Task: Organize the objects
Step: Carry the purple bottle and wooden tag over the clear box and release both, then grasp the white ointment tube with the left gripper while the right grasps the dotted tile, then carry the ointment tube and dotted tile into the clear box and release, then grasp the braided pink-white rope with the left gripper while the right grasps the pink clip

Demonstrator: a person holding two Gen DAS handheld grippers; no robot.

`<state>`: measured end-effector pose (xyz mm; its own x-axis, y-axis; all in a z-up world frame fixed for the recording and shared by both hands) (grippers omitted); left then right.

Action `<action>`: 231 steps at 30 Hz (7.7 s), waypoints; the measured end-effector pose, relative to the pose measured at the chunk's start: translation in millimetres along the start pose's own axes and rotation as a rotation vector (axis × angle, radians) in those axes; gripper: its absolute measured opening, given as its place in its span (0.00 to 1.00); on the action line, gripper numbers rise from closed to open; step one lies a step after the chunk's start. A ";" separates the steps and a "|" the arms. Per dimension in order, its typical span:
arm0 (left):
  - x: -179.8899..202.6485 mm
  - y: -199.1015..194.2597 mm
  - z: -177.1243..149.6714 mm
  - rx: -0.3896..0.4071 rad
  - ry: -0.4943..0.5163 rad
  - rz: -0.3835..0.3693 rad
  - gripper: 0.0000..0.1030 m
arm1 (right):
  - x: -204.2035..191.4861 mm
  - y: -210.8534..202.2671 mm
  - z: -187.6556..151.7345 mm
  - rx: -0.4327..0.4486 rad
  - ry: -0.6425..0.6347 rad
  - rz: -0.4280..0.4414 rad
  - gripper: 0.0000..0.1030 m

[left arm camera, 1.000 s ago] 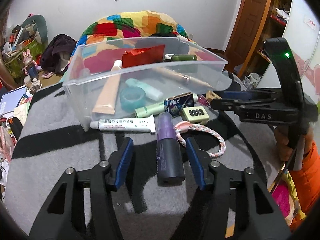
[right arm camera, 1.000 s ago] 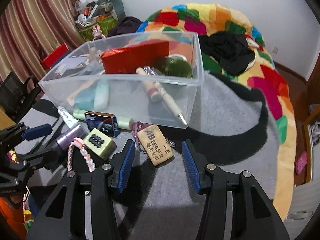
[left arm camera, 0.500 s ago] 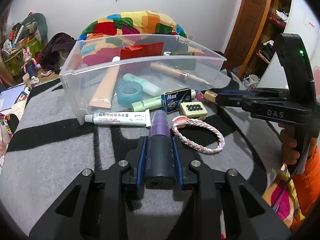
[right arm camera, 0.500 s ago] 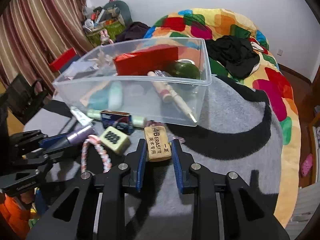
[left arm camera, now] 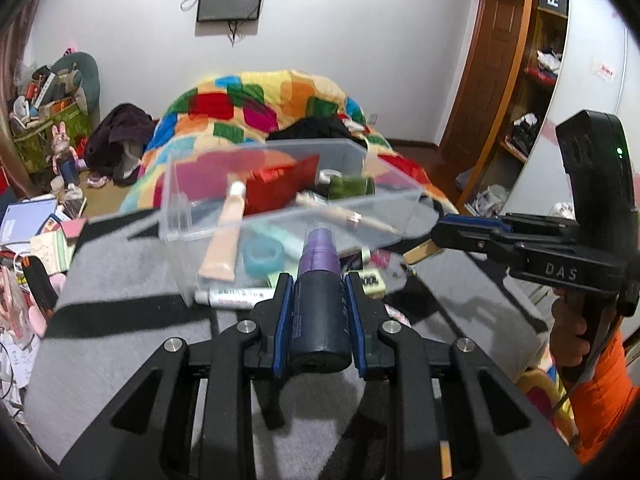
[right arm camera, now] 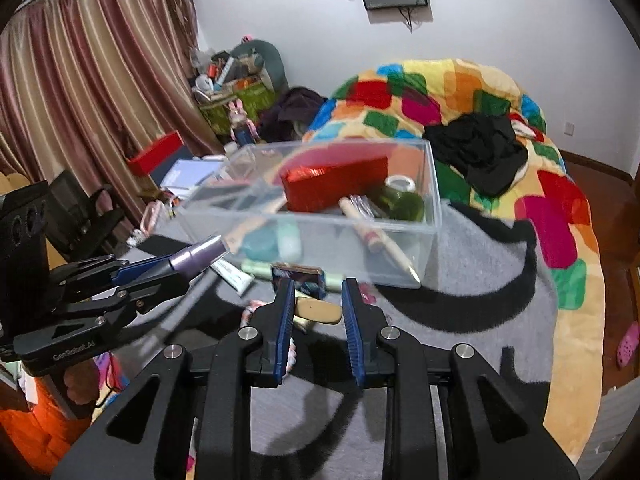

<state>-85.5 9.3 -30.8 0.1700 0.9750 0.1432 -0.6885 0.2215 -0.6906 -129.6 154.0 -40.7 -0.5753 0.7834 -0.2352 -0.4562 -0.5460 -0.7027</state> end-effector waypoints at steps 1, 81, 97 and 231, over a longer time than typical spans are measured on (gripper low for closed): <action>-1.2 -2.5 4.4 0.011 -0.002 0.005 0.25 | -1.2 -2.5 4.1 0.012 -0.003 0.000 0.21; -43.6 81.1 -19.6 -0.324 0.039 0.147 0.90 | -5.9 65.7 -15.8 -0.163 -0.082 -0.129 0.50; -53.7 97.9 -18.5 -0.361 -0.043 0.194 0.87 | -11.2 91.6 -20.8 -0.240 -0.027 -0.055 0.45; 21.4 88.7 -27.6 -0.301 0.075 -0.035 0.27 | 28.7 92.1 -13.7 -0.232 -0.052 -0.188 0.28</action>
<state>-123.5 49.3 -108.6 0.2488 0.9604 0.1254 -0.4434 0.2280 -0.8668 -178.9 130.3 -121.4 -0.5316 0.8451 -0.0558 -0.3942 -0.3052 -0.8669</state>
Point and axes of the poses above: each gripper's, at about its wrist camera, not at the fingertips, and y roughly the way its jaws point, x to its right, z to its top, the point moved 6 cm from there along y, roughly the way its jaws point, and after that the axes turned 4 degrees about -x, right-handed, at the moved point
